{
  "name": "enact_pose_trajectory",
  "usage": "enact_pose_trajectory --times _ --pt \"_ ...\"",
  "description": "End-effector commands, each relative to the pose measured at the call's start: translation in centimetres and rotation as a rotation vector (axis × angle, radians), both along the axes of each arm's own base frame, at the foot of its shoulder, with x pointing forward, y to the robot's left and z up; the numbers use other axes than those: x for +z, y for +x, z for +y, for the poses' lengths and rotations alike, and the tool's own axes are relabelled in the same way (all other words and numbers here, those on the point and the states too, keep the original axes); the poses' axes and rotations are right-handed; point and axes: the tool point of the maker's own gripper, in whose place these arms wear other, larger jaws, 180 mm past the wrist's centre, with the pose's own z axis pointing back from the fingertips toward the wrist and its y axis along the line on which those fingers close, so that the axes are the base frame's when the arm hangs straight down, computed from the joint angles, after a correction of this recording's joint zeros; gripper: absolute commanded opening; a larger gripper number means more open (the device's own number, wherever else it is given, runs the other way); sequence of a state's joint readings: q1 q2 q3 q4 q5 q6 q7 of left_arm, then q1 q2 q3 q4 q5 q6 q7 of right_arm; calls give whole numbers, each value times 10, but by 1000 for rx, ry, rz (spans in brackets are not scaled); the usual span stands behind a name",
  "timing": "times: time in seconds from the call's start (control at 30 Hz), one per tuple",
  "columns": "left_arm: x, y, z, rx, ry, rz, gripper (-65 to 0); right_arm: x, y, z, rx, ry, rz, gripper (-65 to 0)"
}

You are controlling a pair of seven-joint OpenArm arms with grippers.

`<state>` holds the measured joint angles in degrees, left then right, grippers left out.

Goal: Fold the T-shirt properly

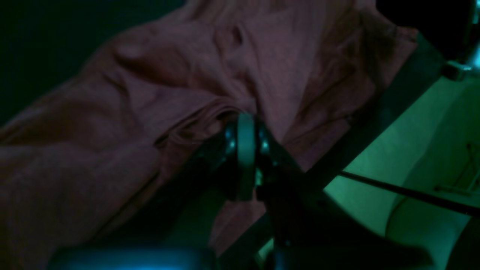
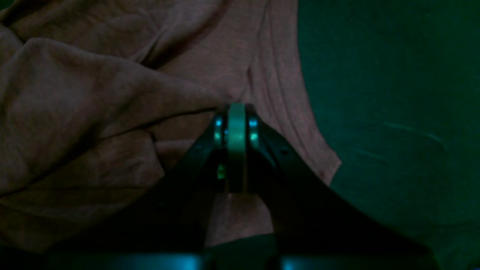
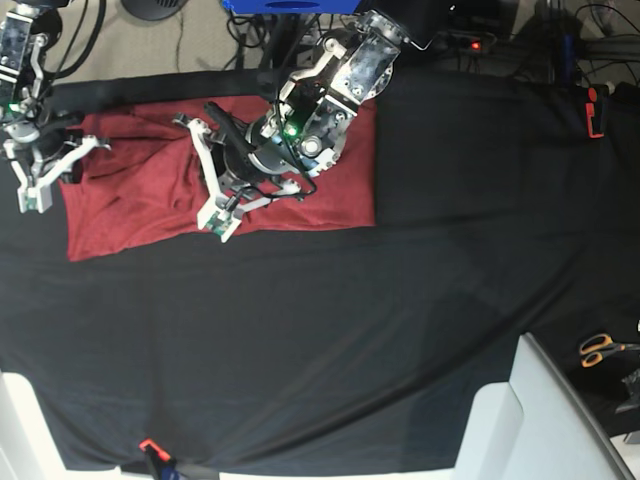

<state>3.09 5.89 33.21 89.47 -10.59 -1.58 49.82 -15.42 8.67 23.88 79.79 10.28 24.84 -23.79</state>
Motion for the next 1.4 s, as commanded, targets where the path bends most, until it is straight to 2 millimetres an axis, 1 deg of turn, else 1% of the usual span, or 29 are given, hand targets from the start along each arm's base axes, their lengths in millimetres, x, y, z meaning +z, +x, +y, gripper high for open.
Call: enact_pose_trajectory --times 0.0,0.07,0.17,0.23,0.3,0.43,0.57,0.73,0.93,1.03,1.13,1.23,1.37 --pt "14 10 -5 11 -31 -41 -650 10 9 -6 -1 -10 -43 -635" --pt "8 20 13 82 -9 -30 -650 10 9 -6 -1 -10 -43 -635" --pt "3 28 31 127 15 -29 -650 10 8 -6 -1 -10 -41 -635" --pt "3 30 35 132 21 -33 -650 10 8 -6 -1 -10 -41 -635" --pt "-4 31 42 132 46 -29 -650 10 8 -6 -1 -10 -40 -635" --pt "-23 24 47 130 79 17 -650 9 7 -6 -1 -10 -38 -635" --pt "-33 26 46 147 67 3 -650 9 6 -6 -1 -10 -36 -635" --pt "-47 21 49 149 83 26 -650 9 5 -7 -4 -11 -35 -635" --pt "-48 18 47 147 77 36 -650 7 3 -7 -3 -11 -29 -635" --pt "-48 11 38 135 65 51 -650 7 3 -7 -3 -11 -29 -635" --pt "-48 9 35 129 62 53 -650 7 3 -7 -3 -11 -29 -635" --pt "-50 -4 26 86 65 59 -650 7 3 -7 -3 -11 -29 -635" --pt "-49 -14 14 41 62 57 -650 8 3 -7 -3 -11 -31 -635"
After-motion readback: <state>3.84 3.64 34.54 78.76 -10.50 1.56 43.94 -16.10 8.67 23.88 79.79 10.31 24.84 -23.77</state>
